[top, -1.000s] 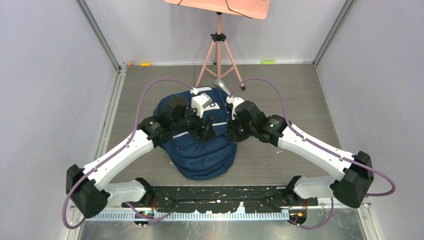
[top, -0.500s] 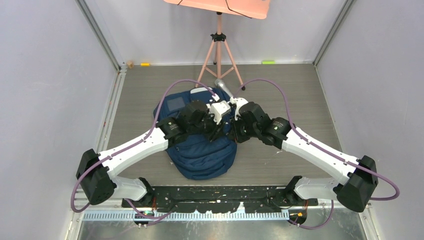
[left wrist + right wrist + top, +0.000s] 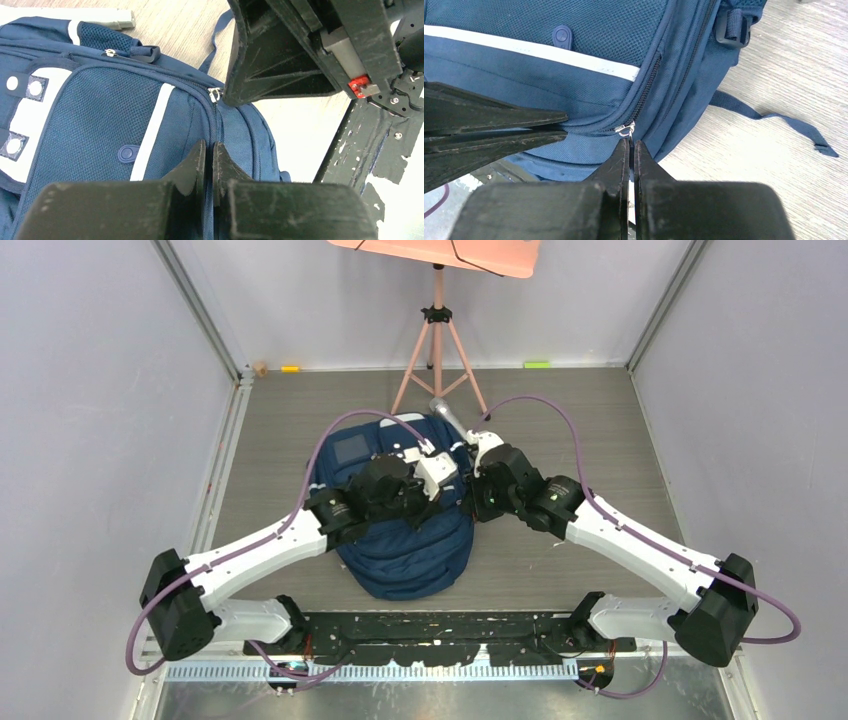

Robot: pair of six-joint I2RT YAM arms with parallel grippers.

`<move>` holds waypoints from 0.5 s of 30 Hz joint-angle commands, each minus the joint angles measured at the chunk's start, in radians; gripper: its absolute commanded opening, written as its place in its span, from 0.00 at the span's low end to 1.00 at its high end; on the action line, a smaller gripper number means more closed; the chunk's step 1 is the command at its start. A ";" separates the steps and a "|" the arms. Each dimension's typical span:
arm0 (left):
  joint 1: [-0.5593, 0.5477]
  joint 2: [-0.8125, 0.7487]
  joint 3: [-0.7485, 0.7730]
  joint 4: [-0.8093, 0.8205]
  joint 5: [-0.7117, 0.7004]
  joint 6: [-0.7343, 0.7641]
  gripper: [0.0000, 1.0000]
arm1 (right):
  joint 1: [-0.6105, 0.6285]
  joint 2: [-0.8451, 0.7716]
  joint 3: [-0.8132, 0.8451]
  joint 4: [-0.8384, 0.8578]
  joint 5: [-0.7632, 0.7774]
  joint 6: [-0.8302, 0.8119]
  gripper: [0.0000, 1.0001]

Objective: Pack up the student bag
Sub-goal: Zip the student bag at the center of the board.

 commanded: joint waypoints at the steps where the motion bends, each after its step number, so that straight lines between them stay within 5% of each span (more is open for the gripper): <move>1: 0.014 -0.068 -0.035 -0.125 -0.100 0.021 0.00 | -0.030 -0.022 0.038 -0.124 0.251 -0.067 0.00; 15: 0.014 -0.140 -0.118 -0.138 -0.111 -0.036 0.00 | -0.071 0.127 0.128 0.008 0.230 -0.227 0.00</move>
